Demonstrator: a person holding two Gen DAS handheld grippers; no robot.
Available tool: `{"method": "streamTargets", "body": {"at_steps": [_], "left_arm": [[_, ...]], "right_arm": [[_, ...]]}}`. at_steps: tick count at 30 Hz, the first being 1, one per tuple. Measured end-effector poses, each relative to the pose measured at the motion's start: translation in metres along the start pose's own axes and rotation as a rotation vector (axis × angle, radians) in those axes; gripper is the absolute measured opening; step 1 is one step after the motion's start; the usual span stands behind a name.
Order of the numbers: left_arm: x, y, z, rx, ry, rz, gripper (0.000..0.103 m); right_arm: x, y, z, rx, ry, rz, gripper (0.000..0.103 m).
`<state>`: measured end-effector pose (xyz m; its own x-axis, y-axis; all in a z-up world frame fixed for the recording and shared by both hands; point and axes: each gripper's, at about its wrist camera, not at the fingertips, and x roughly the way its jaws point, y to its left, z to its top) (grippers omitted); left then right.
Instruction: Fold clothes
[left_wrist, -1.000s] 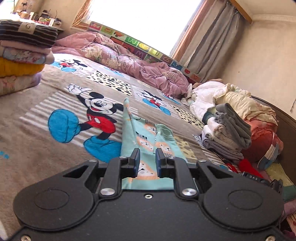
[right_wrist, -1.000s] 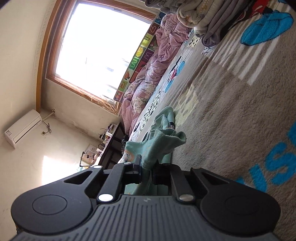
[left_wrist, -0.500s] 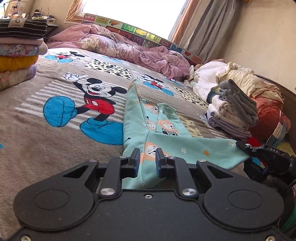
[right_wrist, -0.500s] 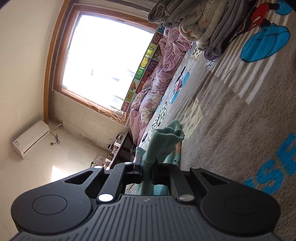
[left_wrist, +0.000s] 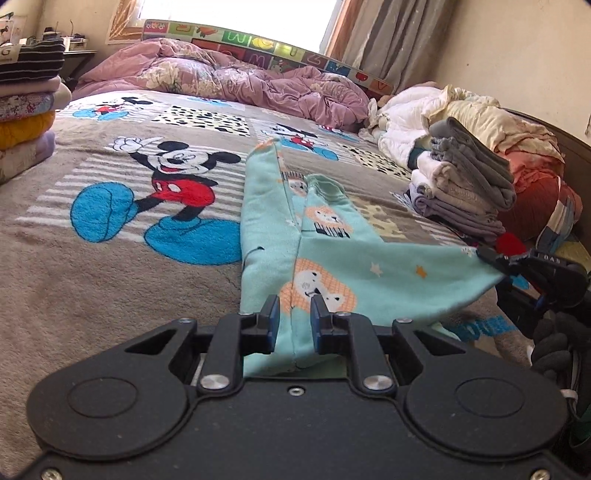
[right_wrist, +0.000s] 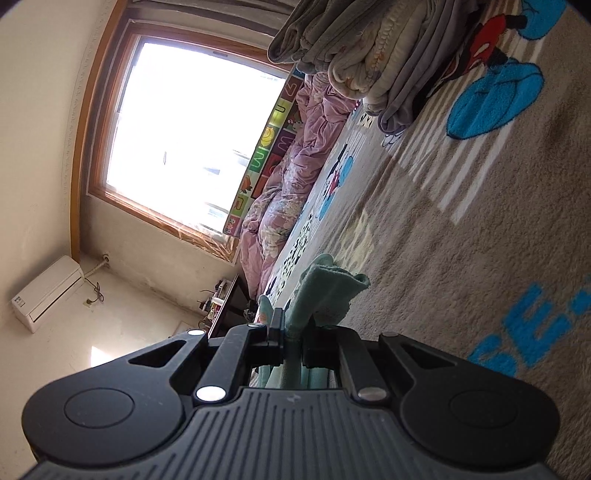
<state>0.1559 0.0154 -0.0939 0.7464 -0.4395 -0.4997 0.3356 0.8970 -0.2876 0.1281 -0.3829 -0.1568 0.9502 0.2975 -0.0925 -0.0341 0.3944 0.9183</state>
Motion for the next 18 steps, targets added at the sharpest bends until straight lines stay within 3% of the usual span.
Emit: {"method": "streamTargets", "body": {"at_steps": [4,6,9,12,18], "left_arm": [[-0.009,0.013,0.009,-0.090,-0.064,0.011,0.014],[-0.006,0.009,0.007,-0.068,-0.051,0.007,0.014],[0.007,0.002,-0.001,-0.030,-0.007,0.004,0.014],[0.034,0.000,-0.020,0.032,0.133,0.038,0.015],[0.021,0.005,-0.007,0.014,0.120,0.023,0.016]], "right_arm": [[-0.001,0.001,-0.001,-0.001,0.019,0.014,0.010],[0.001,-0.001,-0.002,0.010,0.026,0.010,0.010],[0.001,-0.001,-0.002,0.011,0.020,0.004,0.010],[-0.001,-0.001,-0.001,0.003,0.015,0.007,0.010],[-0.001,-0.004,-0.004,0.013,0.032,-0.016,0.010]]}}
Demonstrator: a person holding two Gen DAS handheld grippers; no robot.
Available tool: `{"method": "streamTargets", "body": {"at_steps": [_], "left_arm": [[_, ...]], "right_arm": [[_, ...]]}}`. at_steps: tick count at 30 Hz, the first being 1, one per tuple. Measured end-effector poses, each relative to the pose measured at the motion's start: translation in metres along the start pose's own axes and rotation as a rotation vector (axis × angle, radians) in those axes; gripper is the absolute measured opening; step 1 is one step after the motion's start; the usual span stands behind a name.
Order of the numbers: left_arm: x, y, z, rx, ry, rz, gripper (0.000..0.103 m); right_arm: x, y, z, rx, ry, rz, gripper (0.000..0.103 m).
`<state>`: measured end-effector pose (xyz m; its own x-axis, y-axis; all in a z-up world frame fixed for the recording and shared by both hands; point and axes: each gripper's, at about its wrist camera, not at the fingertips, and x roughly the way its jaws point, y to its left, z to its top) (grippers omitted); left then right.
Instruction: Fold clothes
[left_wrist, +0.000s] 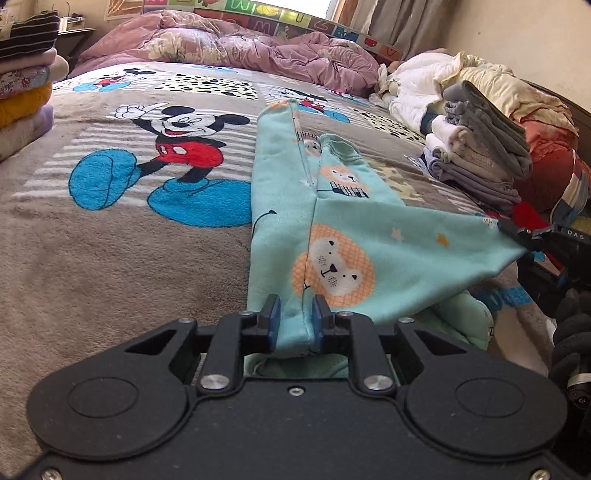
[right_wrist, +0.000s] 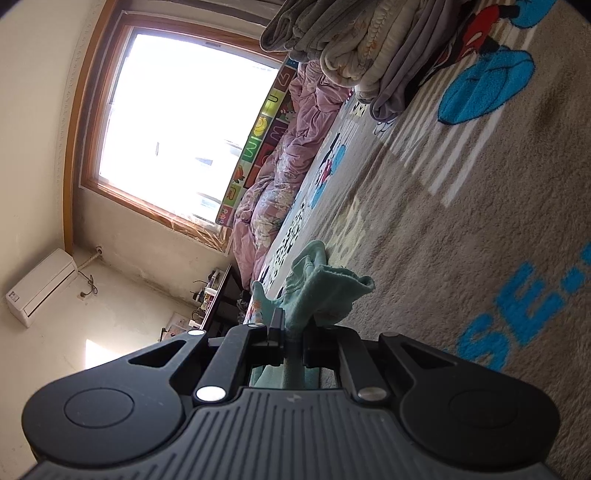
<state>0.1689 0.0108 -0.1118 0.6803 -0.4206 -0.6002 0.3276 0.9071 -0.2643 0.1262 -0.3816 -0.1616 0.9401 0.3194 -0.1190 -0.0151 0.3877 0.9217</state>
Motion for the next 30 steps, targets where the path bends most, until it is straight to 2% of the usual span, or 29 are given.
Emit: {"method": "streamTargets", "body": {"at_steps": [1,3,7,10,13,15,17,19,20,22,25,27,30], "left_arm": [[-0.004,0.001,0.004,-0.007,-0.021,0.002,0.017],[-0.011,0.000,0.013,-0.011,-0.066,0.022,0.027],[-0.007,0.002,0.042,-0.007,-0.129,0.038,0.035],[0.020,-0.008,0.075,0.111,-0.142,0.051,0.035],[0.060,-0.016,0.105,0.211,-0.114,0.064,0.035],[0.098,-0.024,0.123,0.300,-0.075,0.090,0.033],[0.129,-0.026,0.130,0.343,-0.029,0.102,0.033],[0.171,-0.023,0.129,0.362,0.147,0.080,0.033],[0.177,-0.024,0.124,0.403,0.150,0.095,0.033],[0.171,-0.032,0.130,0.438,0.133,0.117,0.033],[0.157,-0.039,0.145,0.452,0.046,0.099,0.033],[0.163,-0.038,0.160,0.419,0.010,0.112,0.030],[0.188,-0.035,0.179,0.382,0.003,0.144,0.023]], "right_arm": [[0.000,0.000,0.000,0.001,0.001,0.002,0.010],[0.000,0.000,0.001,0.001,0.003,0.008,0.010],[0.008,-0.003,-0.001,0.019,0.028,-0.005,0.010],[0.014,-0.005,-0.004,0.025,0.053,-0.027,0.010],[0.014,-0.004,-0.005,0.023,0.064,-0.043,0.010],[0.014,-0.004,-0.005,0.026,0.066,-0.053,0.010],[0.013,-0.005,-0.004,0.029,0.061,-0.062,0.010],[0.013,-0.007,-0.004,0.036,0.060,-0.069,0.010],[0.014,-0.007,-0.004,0.042,0.062,-0.071,0.010],[0.015,-0.008,-0.006,0.048,0.069,-0.078,0.010],[0.017,-0.008,-0.007,0.049,0.080,-0.085,0.010],[0.019,-0.008,-0.007,0.048,0.089,-0.086,0.010],[0.020,-0.009,-0.009,0.048,0.098,-0.092,0.010]]}}
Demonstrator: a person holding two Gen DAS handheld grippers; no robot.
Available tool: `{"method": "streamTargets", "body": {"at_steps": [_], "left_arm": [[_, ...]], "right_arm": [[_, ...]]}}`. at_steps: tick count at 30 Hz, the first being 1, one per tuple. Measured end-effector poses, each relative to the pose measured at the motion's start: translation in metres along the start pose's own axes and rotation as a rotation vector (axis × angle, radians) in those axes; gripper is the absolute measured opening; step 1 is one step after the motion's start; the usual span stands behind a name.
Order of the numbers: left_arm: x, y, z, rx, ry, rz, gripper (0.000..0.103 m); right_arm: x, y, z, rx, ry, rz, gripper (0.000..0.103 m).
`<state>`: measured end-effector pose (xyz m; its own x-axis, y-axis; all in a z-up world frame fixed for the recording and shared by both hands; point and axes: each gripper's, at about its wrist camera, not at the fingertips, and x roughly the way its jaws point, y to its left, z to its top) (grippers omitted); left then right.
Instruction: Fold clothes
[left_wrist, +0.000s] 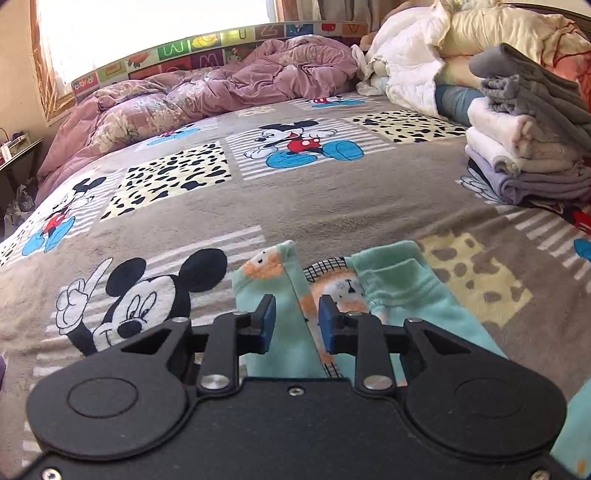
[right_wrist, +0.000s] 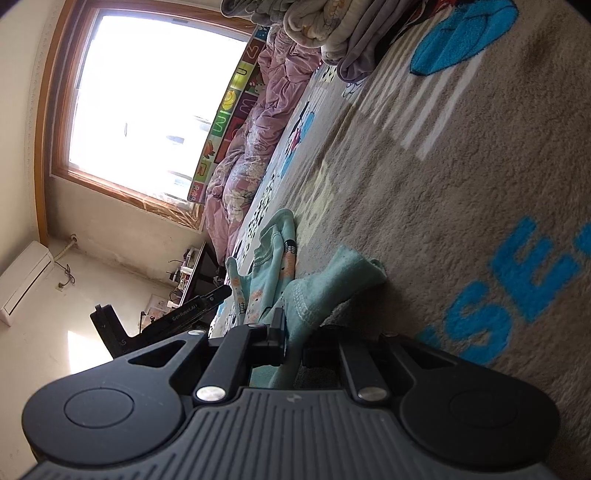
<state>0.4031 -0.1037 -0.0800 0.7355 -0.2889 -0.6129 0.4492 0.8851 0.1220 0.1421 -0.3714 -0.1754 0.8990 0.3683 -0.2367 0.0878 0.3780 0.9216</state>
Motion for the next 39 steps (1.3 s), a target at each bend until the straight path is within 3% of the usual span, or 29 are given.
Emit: {"method": "streamTargets", "body": {"at_steps": [3,8,13,15,19,21,27,31,34,37,39], "left_arm": [[0.042,0.002,-0.006,0.008,0.109,0.020,0.020],[0.038,0.009,-0.004,-0.053,0.104,-0.002,0.019],[0.033,0.019,0.020,-0.139,0.023,-0.005,0.019],[0.055,0.016,0.019,-0.129,0.093,-0.008,0.019],[0.066,0.017,0.010,-0.148,0.135,-0.062,0.021],[0.049,0.028,0.013,-0.205,0.108,-0.115,0.021],[0.003,0.044,0.010,-0.223,0.013,-0.073,0.021],[0.018,0.039,0.004,-0.218,0.048,-0.055,0.021],[0.043,0.008,-0.018,-0.044,0.115,-0.018,0.021],[0.016,0.014,-0.016,-0.117,0.086,-0.033,0.021],[-0.015,0.017,-0.022,-0.140,0.036,-0.052,0.028]], "right_arm": [[0.001,-0.001,0.000,0.007,0.004,-0.004,0.010],[0.002,-0.001,0.001,0.008,0.009,-0.006,0.010],[0.002,-0.001,0.001,0.007,0.011,-0.007,0.010],[0.002,-0.001,0.001,0.007,0.011,-0.007,0.010],[0.002,-0.001,0.001,0.008,0.012,-0.008,0.010],[0.002,-0.002,0.001,0.011,0.010,-0.006,0.010],[-0.002,-0.001,0.004,0.015,-0.009,0.002,0.010],[-0.002,-0.001,0.005,0.012,-0.011,0.004,0.010],[0.000,-0.002,0.004,0.017,-0.006,0.002,0.010],[0.001,-0.003,0.004,0.019,-0.005,0.000,0.010],[0.001,-0.004,0.004,0.021,-0.006,-0.002,0.010]]}}
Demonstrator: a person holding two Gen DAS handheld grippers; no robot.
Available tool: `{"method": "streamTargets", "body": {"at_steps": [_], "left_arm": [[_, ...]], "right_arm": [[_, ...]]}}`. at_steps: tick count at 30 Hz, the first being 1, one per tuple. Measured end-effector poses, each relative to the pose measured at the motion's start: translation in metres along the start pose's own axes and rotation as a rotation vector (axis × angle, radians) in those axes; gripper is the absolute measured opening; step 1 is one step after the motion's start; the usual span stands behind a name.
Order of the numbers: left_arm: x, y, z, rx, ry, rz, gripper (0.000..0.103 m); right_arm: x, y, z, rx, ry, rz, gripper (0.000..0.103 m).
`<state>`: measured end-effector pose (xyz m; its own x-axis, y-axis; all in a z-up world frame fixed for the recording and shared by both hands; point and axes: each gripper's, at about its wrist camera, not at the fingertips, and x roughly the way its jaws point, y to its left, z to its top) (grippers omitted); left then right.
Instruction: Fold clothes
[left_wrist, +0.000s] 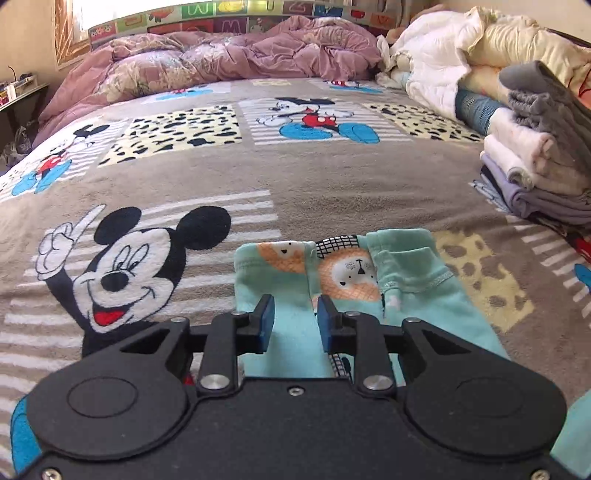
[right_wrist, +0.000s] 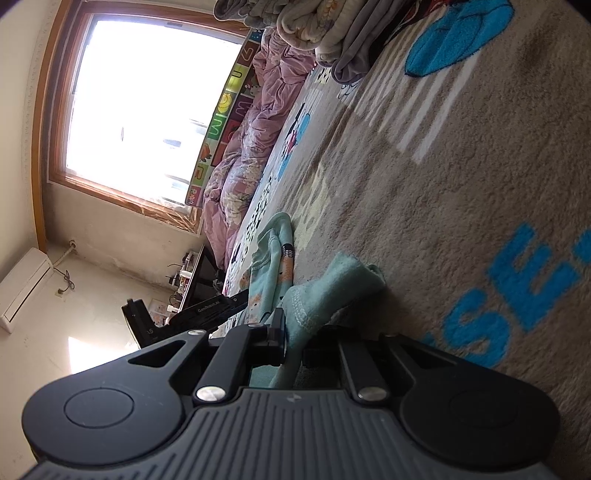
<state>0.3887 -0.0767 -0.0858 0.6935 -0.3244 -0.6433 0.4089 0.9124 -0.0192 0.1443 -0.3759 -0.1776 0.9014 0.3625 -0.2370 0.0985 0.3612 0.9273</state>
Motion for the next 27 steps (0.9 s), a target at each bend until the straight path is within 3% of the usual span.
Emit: {"method": "streamTargets", "body": {"at_steps": [3,7,10,12,14,16,19,22,24,27], "left_arm": [[-0.062,0.002,-0.029,-0.007,-0.062,0.001,0.040],[-0.141,0.002,-0.080,-0.094,-0.142,-0.011,0.040],[-0.176,-0.004,-0.118,-0.141,-0.179,-0.057,0.039],[-0.179,-0.009,-0.140,-0.173,-0.158,-0.109,0.038],[-0.163,-0.018,-0.163,-0.137,-0.063,-0.196,0.040],[-0.159,-0.034,-0.183,-0.024,-0.049,-0.123,0.036],[-0.184,-0.039,-0.177,-0.021,-0.125,-0.151,0.037],[-0.182,-0.035,-0.184,-0.050,-0.149,-0.162,0.037],[-0.163,-0.036,-0.196,-0.028,-0.061,-0.177,0.042],[-0.180,-0.031,-0.190,-0.034,-0.104,-0.224,0.042]], "right_arm": [[-0.001,0.000,-0.001,-0.005,-0.003,-0.006,0.012],[-0.002,0.001,-0.004,-0.018,-0.017,-0.017,0.013],[-0.003,0.003,-0.007,-0.052,-0.035,-0.019,0.014],[-0.004,0.005,-0.010,-0.084,-0.041,-0.015,0.014],[-0.005,0.008,-0.013,-0.116,-0.051,-0.021,0.014],[-0.004,0.008,-0.014,-0.134,-0.055,-0.032,0.013],[-0.001,0.007,-0.014,-0.142,-0.055,-0.052,0.011],[-0.001,0.009,-0.014,-0.146,-0.057,-0.067,0.011],[-0.001,0.013,-0.015,-0.152,-0.055,-0.092,0.011],[-0.004,0.025,-0.013,-0.165,-0.056,-0.134,0.010]]}}
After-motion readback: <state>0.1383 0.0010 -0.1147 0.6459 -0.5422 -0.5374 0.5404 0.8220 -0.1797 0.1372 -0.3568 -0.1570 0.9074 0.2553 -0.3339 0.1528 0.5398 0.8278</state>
